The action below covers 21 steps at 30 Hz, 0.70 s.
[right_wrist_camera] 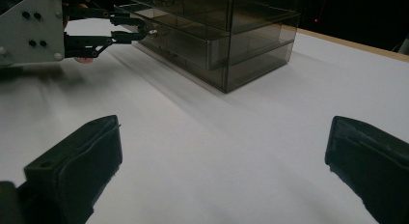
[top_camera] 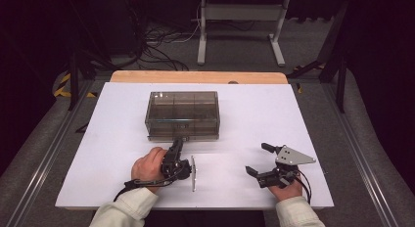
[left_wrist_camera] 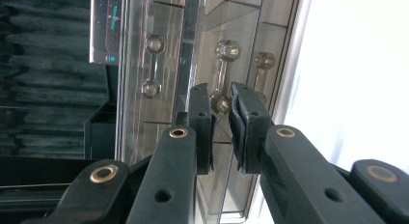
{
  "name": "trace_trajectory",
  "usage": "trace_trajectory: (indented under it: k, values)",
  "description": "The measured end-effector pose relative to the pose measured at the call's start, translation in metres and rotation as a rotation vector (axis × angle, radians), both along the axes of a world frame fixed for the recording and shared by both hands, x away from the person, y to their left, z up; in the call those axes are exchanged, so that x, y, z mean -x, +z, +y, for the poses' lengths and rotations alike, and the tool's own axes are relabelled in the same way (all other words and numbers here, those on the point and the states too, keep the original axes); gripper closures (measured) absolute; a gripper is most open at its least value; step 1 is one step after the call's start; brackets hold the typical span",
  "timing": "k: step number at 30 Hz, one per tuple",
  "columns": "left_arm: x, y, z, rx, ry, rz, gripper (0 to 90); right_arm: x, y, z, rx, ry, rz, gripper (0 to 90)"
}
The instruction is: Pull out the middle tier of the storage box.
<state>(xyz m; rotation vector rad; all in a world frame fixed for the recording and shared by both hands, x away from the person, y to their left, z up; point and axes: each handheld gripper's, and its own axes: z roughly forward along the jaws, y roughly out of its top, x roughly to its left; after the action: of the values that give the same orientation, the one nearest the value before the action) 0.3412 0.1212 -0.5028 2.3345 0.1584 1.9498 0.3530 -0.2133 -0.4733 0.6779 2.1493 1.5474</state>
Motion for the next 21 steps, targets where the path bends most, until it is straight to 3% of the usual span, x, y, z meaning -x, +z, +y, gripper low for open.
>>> trace_trajectory:
  k: [4, 11, 15, 16, 17, 21]
  values:
    - [0.000, 0.001, 0.000, -0.001, 0.004, 0.006, 79.9, 0.000, 0.000, 0.000, -0.002, 0.002, 0.002, 0.0]
    - [0.001, 0.005, 0.001, 0.036, -0.003, 0.042, 76.2, 0.000, 0.000, 0.000, -0.001, 0.001, 0.000, 0.0]
    - [0.004, 0.017, 0.003, 0.120, -0.010, 0.098, 65.9, 0.000, 0.000, 0.000, -0.001, 0.001, 0.001, 0.0]
    - [0.004, 0.017, 0.003, 0.120, -0.010, 0.098, 64.8, 0.000, 0.000, 0.000, -0.001, 0.001, 0.001, 0.0]
    - [0.006, 0.023, 0.006, 0.161, -0.015, 0.121, 63.0, 0.000, 0.000, 0.000, -0.001, 0.001, 0.002, 0.0]
    - [0.008, 0.030, 0.011, 0.206, -0.033, 0.140, 60.1, 0.000, 0.000, 0.001, 0.001, 0.000, 0.002, 0.0]
